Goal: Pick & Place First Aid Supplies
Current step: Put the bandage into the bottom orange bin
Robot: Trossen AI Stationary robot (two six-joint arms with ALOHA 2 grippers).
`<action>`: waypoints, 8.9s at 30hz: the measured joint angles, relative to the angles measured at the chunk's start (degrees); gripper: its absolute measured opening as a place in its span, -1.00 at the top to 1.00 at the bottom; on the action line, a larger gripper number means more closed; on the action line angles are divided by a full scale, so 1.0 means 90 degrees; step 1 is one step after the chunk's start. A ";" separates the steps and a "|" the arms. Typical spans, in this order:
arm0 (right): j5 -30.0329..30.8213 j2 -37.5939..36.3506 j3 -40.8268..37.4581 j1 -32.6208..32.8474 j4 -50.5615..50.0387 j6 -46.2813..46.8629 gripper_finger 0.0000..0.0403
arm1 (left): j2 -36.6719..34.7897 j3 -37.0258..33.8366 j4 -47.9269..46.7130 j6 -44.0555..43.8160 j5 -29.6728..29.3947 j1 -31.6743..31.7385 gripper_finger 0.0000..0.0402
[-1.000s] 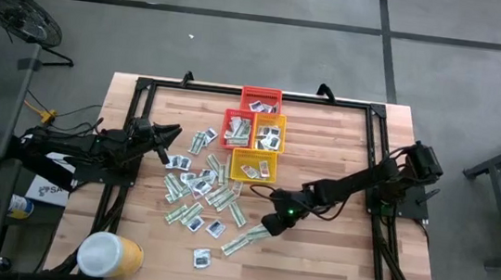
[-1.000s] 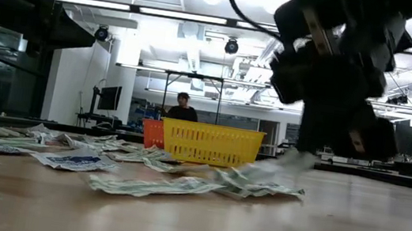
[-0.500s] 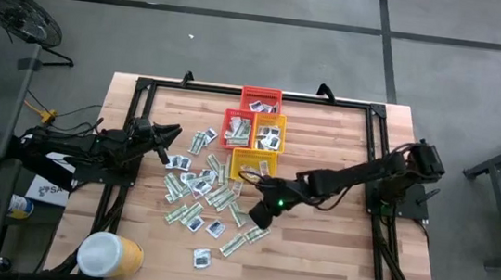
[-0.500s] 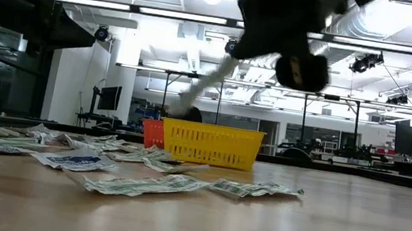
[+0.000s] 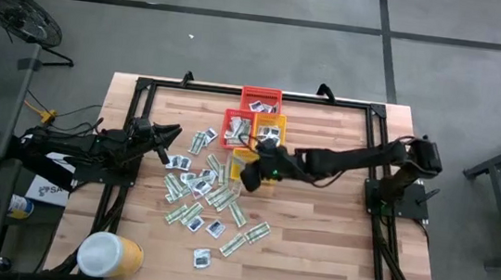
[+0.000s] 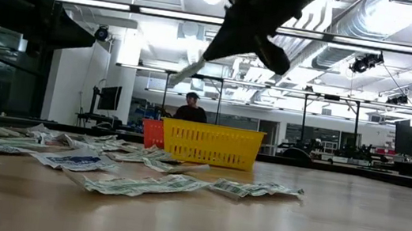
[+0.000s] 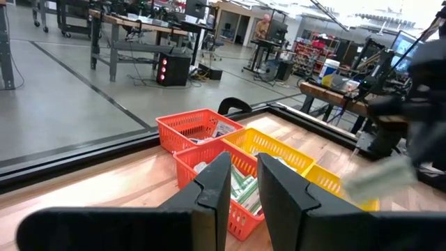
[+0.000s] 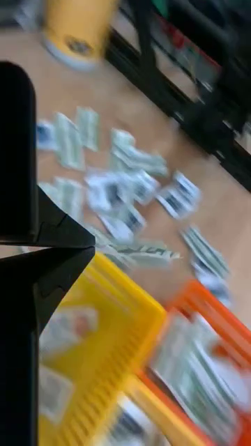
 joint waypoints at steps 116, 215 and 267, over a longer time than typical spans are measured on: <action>-0.2863 0.2319 0.0206 0.1186 -0.2254 0.1401 0.55 | 0.0001 0.0000 0.0000 0.0000 0.0000 -0.0002 0.64; -0.1098 0.2881 0.3548 -0.2474 -0.2510 -0.5617 0.99 | 0.0000 0.0002 -0.0001 0.0000 0.0000 -0.0002 0.64; -0.2216 0.2562 0.3289 0.0897 -0.4579 -0.7253 0.24 | 0.0002 0.0001 -0.0002 0.0000 -0.0005 -0.0001 0.64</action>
